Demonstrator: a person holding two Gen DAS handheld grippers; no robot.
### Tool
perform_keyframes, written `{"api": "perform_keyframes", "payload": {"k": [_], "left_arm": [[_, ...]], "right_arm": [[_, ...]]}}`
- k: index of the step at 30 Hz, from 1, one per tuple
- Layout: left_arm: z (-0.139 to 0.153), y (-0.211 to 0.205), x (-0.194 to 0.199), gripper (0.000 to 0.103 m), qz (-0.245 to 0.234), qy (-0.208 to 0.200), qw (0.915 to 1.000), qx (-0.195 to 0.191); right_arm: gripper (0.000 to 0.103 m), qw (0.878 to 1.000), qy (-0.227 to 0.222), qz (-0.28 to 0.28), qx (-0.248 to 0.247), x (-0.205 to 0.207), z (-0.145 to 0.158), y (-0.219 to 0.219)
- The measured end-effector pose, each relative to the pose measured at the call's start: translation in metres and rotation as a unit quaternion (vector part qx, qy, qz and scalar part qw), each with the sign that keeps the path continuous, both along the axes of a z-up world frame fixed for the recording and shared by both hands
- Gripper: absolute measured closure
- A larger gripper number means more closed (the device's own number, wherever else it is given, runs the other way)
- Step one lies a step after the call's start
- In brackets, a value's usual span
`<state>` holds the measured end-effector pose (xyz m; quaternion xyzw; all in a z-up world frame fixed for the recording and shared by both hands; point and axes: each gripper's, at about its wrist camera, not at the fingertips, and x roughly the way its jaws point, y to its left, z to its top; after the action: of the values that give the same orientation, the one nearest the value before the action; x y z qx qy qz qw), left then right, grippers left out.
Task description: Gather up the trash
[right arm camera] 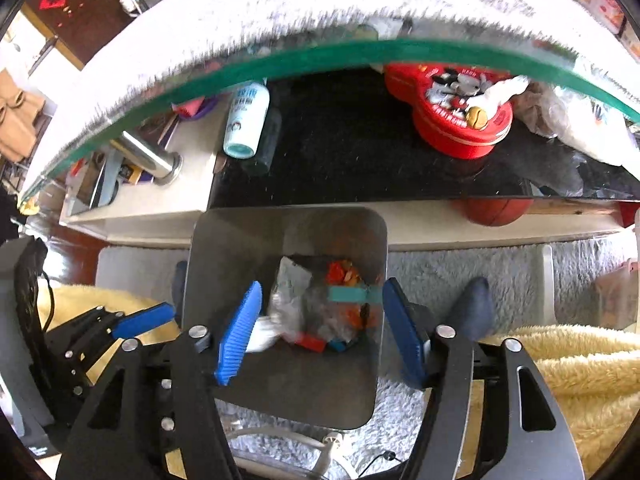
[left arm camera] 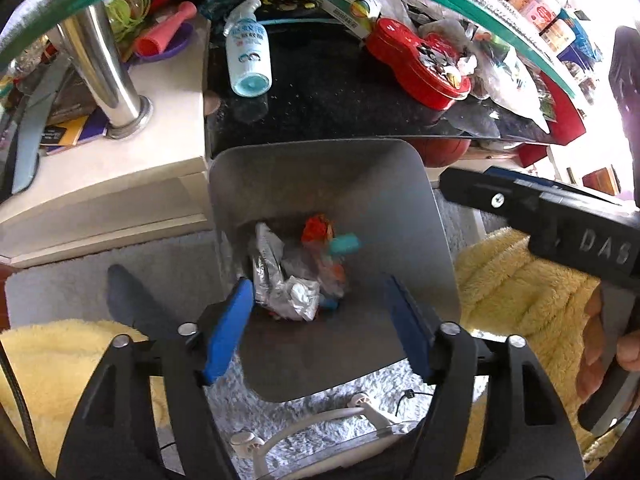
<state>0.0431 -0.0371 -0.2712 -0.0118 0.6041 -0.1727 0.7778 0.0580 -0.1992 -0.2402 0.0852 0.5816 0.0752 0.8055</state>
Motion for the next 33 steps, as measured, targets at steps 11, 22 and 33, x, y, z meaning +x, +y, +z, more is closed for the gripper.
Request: {"api": "perform_keyframes", "payload": {"k": [11,22,33], "left_arm": [[0.051,0.01,-0.008,0.008,0.012,-0.063,0.9979,0.009],[0.114,0.028,-0.022,0.008,0.051,-0.159,0.9858,0.019],[0.199,0.06,-0.039,0.008,0.109,-0.274,0.9555,0.007]], "right_arm": [[0.003,0.998,-0.054,-0.026,-0.021,-0.007,0.037,-0.016],[0.003,0.984,-0.152,-0.059,-0.076,-0.026,0.092,-0.022],[0.003,0.947,-0.291,-0.085,-0.105,-0.055,0.174,-0.03]]}}
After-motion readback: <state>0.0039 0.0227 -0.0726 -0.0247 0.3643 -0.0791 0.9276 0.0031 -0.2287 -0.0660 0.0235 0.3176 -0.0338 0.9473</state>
